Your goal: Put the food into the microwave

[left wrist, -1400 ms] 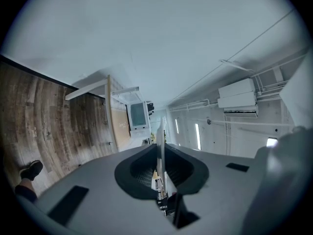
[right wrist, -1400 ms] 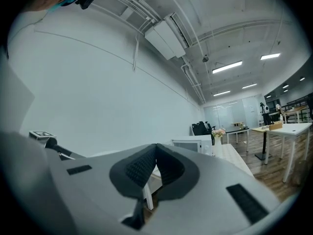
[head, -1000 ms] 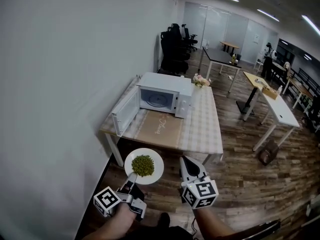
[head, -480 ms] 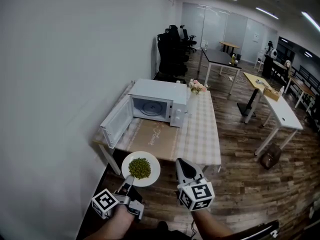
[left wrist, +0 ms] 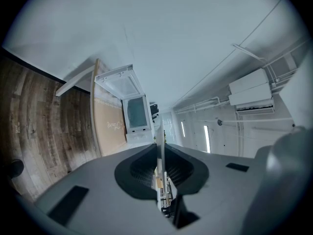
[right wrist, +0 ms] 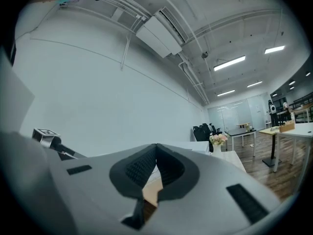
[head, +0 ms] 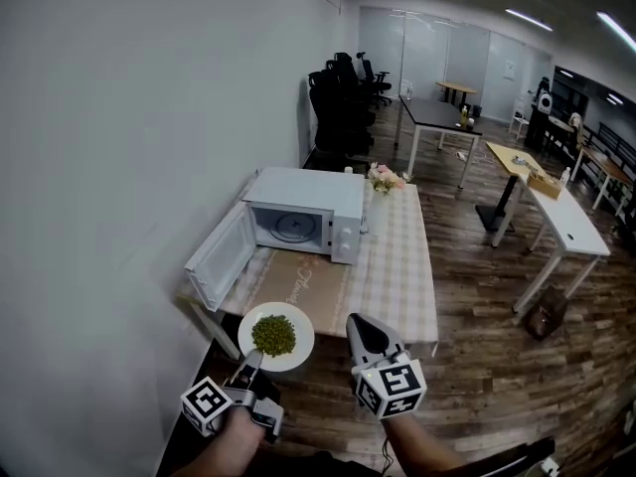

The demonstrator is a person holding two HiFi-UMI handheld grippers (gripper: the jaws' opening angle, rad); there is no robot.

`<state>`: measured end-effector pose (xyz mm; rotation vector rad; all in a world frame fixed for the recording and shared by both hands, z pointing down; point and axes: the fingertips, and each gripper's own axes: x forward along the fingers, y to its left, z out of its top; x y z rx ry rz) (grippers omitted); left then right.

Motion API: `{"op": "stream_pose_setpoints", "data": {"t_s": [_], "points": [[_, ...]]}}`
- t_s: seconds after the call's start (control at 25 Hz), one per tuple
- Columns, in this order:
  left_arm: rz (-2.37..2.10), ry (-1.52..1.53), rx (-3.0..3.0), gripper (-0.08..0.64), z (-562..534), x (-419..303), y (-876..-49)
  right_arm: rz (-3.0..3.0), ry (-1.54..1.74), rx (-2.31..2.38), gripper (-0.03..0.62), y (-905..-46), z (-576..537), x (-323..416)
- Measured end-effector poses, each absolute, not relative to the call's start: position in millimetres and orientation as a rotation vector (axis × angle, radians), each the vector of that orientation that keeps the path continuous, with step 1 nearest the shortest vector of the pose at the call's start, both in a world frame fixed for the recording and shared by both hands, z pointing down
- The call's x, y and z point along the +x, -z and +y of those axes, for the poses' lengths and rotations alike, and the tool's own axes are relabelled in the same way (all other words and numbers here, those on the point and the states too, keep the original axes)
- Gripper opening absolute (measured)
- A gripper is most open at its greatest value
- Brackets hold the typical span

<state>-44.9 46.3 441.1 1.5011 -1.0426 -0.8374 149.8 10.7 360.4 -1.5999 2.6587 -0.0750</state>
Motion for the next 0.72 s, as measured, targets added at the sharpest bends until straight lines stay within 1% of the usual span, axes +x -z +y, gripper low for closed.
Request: {"op": "stream_pose_setpoints", "data": {"t_s": [0.24, 0.52, 0.72], "points": [[-1.055, 0.821, 1.506, 0.038, 29, -39, -440, 2.688, 0.001, -1.576, 0.003, -356, -3, 151], [-1.037, 0.824, 1.488, 0.038, 0, -49, -443, 2.720, 0.082, -1.600, 0.003, -372, -32, 142], [-1.012, 0.809, 1.503, 0.038, -34, -68, -446, 2.724, 0.075, -1.638, 0.003, -374, -61, 123]]}}
